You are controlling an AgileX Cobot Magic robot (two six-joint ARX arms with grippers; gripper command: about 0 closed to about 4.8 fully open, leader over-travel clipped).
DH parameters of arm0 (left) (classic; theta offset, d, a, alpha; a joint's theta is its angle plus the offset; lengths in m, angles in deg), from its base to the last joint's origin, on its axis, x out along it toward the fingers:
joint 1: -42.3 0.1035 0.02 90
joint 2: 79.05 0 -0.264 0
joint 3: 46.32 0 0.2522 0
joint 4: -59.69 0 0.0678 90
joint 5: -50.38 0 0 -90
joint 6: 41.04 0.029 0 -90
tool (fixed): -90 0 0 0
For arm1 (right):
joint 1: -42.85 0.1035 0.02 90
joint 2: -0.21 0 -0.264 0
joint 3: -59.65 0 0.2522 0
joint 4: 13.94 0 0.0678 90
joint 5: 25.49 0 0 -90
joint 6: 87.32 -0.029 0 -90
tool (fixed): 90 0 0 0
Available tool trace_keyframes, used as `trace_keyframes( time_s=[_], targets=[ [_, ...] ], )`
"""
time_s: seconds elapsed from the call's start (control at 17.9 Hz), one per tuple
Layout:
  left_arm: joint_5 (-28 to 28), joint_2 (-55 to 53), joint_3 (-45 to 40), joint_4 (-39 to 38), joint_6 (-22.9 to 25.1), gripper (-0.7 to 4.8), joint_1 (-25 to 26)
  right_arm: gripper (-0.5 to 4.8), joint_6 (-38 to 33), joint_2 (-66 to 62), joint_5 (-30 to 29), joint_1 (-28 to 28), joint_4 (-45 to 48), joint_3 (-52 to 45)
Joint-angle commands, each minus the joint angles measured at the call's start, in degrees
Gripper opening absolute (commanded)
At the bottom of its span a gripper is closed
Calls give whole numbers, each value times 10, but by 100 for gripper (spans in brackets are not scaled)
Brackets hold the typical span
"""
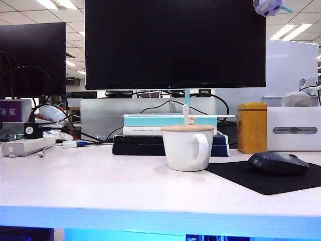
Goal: Place the black mouse on the black mouse pad.
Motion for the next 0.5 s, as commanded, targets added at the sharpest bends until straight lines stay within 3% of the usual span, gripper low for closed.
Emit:
trace_keyframes(
  time_s=[0.06, 0.17, 0.22, 0.39, 0.5],
  targets=[
    [0, 134, -120, -9, -29, -5, -1, -2, -50, 102, 40, 0, 92, -136],
    [-2, 225, -223, 29, -47, -5, -1, -2, -60, 163, 57, 0, 114, -219],
    [-2, 305, -329, 97, -46, -5, -1, -2, -63, 214, 63, 0, 118, -283],
    [-2, 396, -515, 231, -55, -5, -1, -2, -97, 251, 76, 0, 110, -360],
    [32, 409, -656, 351, -101, -5, -1, -2, -109, 251, 82, 0, 115, -409]
  ],
)
